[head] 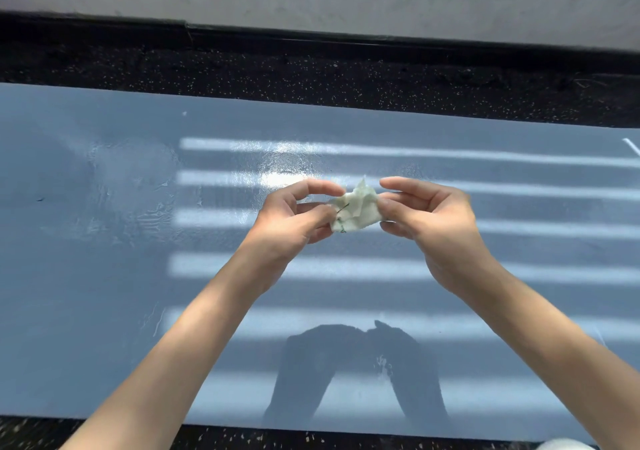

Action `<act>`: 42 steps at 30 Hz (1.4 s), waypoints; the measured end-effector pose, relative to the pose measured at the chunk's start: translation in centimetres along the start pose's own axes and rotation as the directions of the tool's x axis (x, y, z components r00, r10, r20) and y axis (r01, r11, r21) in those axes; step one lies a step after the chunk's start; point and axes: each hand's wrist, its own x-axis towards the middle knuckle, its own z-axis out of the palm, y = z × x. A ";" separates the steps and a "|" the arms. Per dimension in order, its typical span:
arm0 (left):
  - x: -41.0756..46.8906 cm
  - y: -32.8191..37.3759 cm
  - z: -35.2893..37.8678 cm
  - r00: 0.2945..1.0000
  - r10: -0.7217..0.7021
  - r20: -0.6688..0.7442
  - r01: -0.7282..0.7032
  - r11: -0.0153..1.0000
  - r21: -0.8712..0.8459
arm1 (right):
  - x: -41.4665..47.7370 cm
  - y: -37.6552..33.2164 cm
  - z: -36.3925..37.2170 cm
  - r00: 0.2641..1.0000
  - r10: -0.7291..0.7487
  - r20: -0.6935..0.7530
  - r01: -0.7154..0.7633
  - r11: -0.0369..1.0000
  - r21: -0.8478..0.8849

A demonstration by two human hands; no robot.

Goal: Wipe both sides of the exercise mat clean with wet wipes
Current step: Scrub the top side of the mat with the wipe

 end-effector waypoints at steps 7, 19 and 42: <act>0.0 -0.6 0.2 1.000 0.021 -0.018 -0.019 0.994 0.104 | 0.0 0.6 0.4 0.998 0.002 0.056 0.004 0.994 -0.112; 0.0 -0.4 -0.4 0.998 -0.065 0.001 0.064 0.988 0.143 | 0.2 0.5 0.6 0.995 -0.004 0.104 0.027 0.975 -0.222; 0.3 -0.4 -0.2 0.998 -0.057 -0.039 0.060 0.997 0.055 | 0.5 0.4 0.9 0.954 0.202 0.222 -0.209 0.978 0.008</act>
